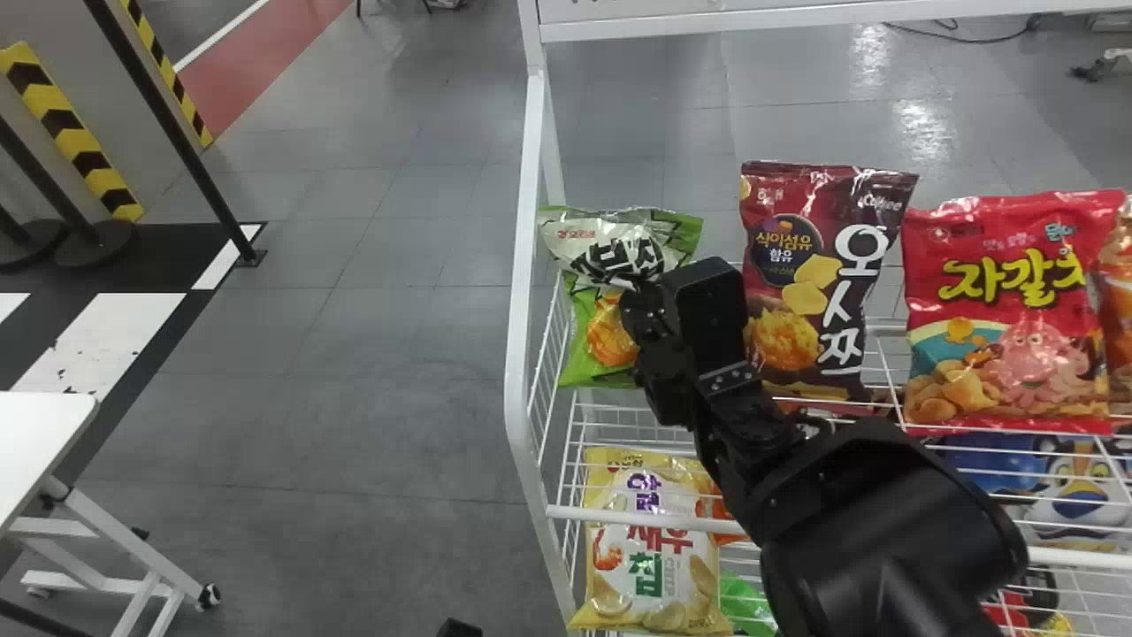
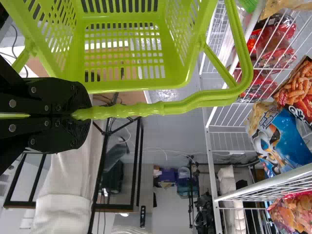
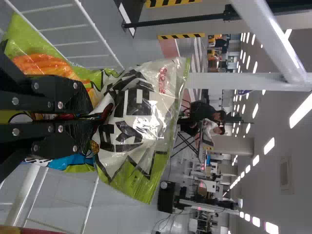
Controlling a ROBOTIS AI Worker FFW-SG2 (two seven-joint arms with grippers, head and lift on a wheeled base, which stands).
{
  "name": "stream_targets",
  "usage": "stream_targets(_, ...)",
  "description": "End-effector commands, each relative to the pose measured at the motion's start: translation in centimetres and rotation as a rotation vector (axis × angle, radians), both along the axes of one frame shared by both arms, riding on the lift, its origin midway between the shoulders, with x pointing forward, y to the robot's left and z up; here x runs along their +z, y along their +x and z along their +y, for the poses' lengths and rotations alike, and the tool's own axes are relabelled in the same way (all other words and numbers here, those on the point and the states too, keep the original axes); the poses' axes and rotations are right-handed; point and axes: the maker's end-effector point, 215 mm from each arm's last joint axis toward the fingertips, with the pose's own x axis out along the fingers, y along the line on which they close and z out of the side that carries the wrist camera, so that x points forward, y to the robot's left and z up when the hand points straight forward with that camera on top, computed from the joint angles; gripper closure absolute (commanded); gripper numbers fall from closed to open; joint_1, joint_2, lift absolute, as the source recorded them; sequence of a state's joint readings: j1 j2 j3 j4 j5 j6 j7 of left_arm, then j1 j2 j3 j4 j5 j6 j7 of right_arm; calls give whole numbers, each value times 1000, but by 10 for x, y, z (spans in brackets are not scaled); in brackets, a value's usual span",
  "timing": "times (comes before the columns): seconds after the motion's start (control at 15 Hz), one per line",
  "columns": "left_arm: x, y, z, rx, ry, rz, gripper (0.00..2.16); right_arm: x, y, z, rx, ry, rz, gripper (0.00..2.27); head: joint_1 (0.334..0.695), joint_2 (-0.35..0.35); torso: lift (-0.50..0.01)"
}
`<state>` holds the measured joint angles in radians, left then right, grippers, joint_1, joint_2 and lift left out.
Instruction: Hold basket handle with left hand then pick Gkobukchip with right hand and place into basket
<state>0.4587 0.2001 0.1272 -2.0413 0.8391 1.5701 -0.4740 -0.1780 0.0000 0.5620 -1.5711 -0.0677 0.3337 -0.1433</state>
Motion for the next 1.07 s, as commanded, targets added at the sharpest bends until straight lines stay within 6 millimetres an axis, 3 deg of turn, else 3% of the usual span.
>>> stream_targets(0.0, 1, 0, -1, 0, 0, -1, 1706, 24, -9, 3, -5, 30, -38, 2020, 695, 194, -32)
stream_targets(0.2, 0, 1, -1, 1, 6, -5, 1706, 53, -31, 4, -7, 82, -67, 2020, 695, 203, -32)
stream_targets(0.47, 4, 0, -3, -6, 19, -24, 1706, 56, -66, -47, -54, 11, -72, 2017, 695, 192, -32)
stream_targets(0.73, 18, -4, -7, -23, 33, -72, 1706, 64, -100, -113, -111, -58, -77, 2017, 695, 88, -32)
stream_targets(1.0, 37, -8, -18, -47, 19, -118, 1706, 76, -133, -162, -150, -104, -62, 2017, 695, -5, -32)
